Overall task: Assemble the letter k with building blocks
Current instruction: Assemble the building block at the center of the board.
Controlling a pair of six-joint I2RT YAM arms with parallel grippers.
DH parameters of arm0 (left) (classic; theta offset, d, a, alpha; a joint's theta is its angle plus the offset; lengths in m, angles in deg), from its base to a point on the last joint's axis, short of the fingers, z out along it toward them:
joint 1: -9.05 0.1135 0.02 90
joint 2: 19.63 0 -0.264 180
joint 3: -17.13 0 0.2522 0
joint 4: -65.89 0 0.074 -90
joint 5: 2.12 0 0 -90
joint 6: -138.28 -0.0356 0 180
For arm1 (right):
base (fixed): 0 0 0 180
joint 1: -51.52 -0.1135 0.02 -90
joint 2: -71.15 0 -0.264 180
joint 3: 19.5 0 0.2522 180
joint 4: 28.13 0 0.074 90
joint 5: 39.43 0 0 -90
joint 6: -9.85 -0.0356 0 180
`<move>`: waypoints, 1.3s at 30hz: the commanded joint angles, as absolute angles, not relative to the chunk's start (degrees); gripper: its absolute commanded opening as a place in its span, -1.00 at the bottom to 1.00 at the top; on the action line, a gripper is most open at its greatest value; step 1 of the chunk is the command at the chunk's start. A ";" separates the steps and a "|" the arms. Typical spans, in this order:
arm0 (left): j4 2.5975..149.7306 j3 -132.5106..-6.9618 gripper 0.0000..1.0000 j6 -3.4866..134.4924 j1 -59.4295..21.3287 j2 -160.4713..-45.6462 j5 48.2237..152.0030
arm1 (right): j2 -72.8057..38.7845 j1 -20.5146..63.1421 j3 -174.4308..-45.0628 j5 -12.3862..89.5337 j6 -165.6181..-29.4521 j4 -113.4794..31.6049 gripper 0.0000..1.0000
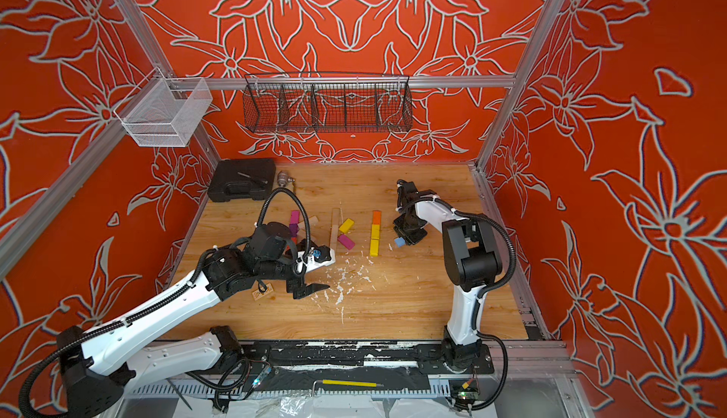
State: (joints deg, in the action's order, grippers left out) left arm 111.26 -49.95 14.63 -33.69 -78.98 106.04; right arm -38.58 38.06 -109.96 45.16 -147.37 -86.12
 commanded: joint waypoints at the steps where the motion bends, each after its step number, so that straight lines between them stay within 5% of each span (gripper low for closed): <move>1: 112.25 -49.63 0.78 13.30 -33.75 -78.08 105.86 | -40.37 38.43 -110.78 45.24 -149.67 -87.01 -0.20; 21: 112.25 -49.36 0.80 13.30 -33.75 -78.27 105.43 | -39.05 38.35 -110.50 44.40 -150.58 -86.71 -0.03; 39: 112.34 -49.33 0.81 13.30 -33.81 -78.49 105.12 | -40.63 38.50 -110.43 43.70 -154.20 -85.72 -0.35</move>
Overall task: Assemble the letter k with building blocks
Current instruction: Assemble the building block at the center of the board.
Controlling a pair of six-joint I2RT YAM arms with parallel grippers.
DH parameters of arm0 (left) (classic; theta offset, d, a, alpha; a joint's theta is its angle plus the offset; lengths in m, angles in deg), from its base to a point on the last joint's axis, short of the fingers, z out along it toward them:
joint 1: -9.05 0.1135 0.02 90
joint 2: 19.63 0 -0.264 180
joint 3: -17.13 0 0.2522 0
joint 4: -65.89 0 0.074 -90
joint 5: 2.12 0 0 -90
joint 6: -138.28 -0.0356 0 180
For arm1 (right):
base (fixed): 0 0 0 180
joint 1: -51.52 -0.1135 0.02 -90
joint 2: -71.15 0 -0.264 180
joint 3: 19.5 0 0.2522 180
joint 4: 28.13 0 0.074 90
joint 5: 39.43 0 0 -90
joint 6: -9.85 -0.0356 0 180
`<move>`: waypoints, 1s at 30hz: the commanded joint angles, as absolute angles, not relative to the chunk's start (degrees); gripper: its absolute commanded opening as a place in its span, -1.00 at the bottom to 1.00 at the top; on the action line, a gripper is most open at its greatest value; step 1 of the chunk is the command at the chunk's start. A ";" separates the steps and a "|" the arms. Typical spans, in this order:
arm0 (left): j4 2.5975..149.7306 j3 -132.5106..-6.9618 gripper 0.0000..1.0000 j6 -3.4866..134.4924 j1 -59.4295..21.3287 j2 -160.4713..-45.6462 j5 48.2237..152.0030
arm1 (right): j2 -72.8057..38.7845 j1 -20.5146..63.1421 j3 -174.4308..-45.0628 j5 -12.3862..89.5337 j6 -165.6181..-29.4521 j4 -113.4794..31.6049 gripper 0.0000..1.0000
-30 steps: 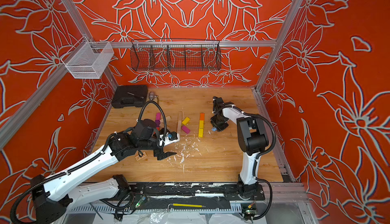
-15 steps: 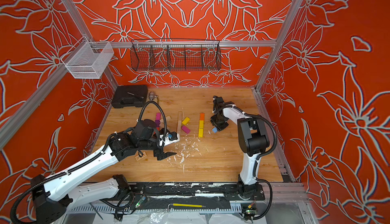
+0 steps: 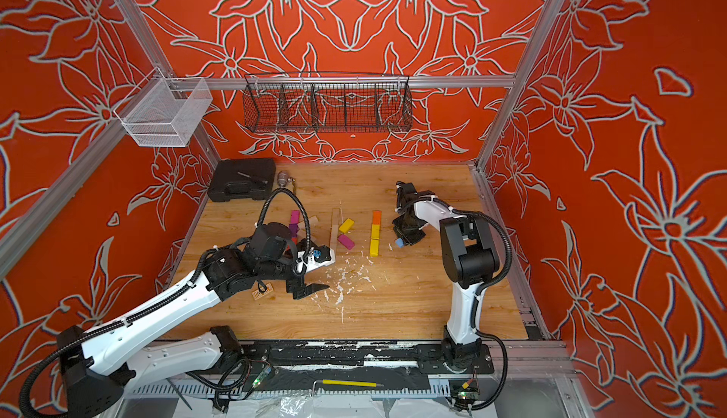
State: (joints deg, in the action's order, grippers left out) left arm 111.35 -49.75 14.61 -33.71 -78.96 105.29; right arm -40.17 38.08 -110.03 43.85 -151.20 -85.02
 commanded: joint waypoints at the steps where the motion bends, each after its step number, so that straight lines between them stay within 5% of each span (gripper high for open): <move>1: 112.41 -49.36 0.81 13.30 -33.78 -78.48 105.05 | -40.79 38.48 -110.81 43.29 -154.38 -85.40 -0.36; 30: 112.52 -49.49 0.95 14.75 -33.68 -79.32 101.49 | -49.46 36.66 -123.74 38.71 -151.11 -86.48 -0.43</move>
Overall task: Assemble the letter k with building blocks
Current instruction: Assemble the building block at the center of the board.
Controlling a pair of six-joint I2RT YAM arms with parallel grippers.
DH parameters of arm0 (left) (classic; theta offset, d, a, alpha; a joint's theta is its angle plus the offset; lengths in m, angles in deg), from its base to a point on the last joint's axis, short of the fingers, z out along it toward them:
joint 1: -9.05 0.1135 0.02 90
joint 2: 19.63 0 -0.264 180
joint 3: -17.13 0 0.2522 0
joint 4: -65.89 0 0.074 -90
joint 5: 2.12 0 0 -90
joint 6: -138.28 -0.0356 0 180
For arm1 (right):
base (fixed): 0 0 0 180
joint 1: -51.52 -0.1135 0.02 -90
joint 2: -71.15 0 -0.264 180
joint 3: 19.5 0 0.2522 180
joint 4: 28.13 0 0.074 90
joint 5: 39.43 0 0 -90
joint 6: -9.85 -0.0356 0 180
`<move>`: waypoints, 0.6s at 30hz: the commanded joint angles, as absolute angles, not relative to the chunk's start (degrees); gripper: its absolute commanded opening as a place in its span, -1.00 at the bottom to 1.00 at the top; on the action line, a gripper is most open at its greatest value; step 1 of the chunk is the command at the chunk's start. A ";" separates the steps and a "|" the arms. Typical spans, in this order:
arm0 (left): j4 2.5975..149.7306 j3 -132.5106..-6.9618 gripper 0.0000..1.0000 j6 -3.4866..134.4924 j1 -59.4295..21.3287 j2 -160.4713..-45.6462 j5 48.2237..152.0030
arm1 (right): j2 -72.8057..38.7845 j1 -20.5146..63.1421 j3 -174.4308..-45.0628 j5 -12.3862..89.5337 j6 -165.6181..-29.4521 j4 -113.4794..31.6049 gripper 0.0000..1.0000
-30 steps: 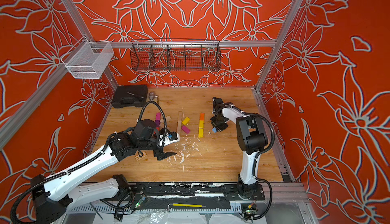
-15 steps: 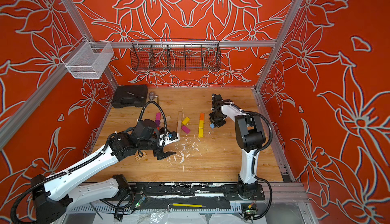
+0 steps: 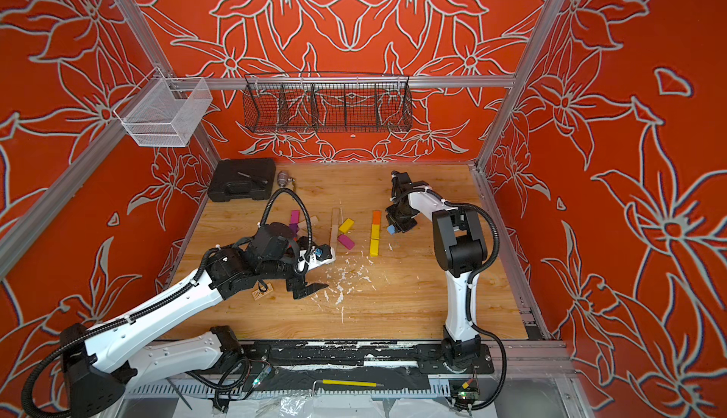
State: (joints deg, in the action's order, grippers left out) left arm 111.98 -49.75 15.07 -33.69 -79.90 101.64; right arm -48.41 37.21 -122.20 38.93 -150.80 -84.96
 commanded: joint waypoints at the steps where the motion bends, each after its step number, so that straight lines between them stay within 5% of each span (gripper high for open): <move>1: 112.52 -49.50 0.95 14.80 -33.69 -79.31 101.42 | -49.55 36.58 -123.92 38.71 -151.09 -86.54 -0.43; 18: 112.87 -49.54 0.95 14.79 -33.68 -79.04 100.79 | -50.68 36.05 -125.45 37.92 -151.53 -86.48 -0.43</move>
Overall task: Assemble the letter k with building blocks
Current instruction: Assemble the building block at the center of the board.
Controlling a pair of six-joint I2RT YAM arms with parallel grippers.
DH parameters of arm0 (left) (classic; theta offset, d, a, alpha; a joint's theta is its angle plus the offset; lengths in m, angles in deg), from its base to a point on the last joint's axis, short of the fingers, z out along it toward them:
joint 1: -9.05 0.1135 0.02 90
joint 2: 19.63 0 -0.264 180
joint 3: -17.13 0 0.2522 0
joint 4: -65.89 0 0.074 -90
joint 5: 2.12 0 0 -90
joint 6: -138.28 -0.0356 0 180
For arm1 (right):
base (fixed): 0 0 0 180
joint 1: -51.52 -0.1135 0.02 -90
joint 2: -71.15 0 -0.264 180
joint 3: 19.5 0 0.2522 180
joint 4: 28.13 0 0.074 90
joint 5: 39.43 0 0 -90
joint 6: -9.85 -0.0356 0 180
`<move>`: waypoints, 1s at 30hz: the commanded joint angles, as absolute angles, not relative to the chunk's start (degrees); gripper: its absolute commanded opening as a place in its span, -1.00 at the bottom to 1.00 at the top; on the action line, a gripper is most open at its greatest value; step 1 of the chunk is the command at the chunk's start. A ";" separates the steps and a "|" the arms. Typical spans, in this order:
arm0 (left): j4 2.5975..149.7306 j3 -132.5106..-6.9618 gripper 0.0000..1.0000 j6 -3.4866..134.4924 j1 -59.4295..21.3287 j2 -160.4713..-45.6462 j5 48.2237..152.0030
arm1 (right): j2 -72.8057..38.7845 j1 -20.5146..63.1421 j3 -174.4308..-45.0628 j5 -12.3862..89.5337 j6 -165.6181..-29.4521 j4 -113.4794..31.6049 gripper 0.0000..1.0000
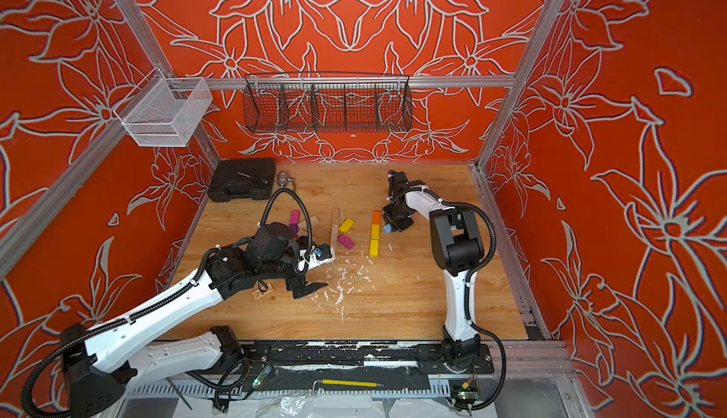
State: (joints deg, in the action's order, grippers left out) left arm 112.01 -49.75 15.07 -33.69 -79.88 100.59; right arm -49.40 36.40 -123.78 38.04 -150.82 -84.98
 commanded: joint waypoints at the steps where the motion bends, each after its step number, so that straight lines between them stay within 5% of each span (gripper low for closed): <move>1: 112.87 -49.50 0.95 14.80 -33.67 -79.01 100.74 | -50.76 35.93 -125.54 37.76 -151.54 -86.38 -0.43; 20: 112.88 -49.50 0.95 14.79 -33.71 -79.22 100.93 | -53.06 35.34 -127.04 36.70 -151.70 -86.22 -0.43; 30: 112.87 -49.48 0.95 14.71 -33.59 -79.22 100.94 | -53.12 35.24 -126.79 36.34 -151.43 -86.37 -0.23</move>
